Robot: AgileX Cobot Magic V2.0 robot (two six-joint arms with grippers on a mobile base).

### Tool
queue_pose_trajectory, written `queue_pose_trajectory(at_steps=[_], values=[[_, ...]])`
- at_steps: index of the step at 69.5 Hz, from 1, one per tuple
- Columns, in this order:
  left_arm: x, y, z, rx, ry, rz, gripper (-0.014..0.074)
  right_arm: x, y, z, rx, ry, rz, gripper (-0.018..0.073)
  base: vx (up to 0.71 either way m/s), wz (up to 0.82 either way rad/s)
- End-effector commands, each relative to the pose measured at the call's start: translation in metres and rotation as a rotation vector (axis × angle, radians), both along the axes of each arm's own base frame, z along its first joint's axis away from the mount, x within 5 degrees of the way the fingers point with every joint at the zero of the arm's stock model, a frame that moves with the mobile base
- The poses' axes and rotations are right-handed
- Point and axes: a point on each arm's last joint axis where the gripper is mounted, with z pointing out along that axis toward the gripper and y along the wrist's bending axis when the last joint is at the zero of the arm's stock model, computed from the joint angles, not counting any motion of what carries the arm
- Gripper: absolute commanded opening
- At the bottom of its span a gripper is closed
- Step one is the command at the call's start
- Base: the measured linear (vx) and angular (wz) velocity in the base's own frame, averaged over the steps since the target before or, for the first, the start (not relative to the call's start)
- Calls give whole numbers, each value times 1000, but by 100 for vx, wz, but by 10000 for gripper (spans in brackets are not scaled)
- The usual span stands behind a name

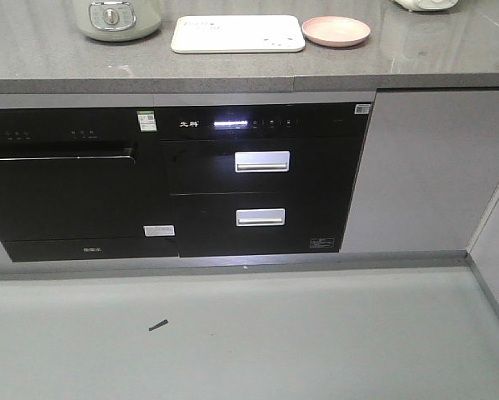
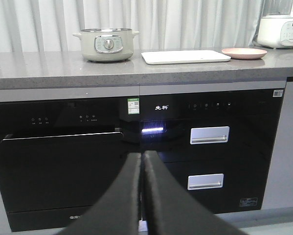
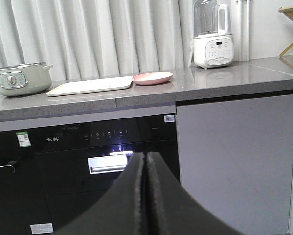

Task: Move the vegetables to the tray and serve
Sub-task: 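Drive closer and stop facing the pot, tray and pink plate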

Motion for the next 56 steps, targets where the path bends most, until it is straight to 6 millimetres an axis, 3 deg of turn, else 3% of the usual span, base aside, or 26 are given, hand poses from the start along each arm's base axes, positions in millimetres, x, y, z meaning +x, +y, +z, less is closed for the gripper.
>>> queue_pose_trajectory(at_steps=[1, 56], values=[[1, 0, -1, -10, -54, -3, -6, 0, 0, 2, -6, -66, 1, -3, 5, 1], [1, 0, -1, -10, -54, -3, -6, 0, 0, 2, -6, -66, 1, -3, 8, 1]])
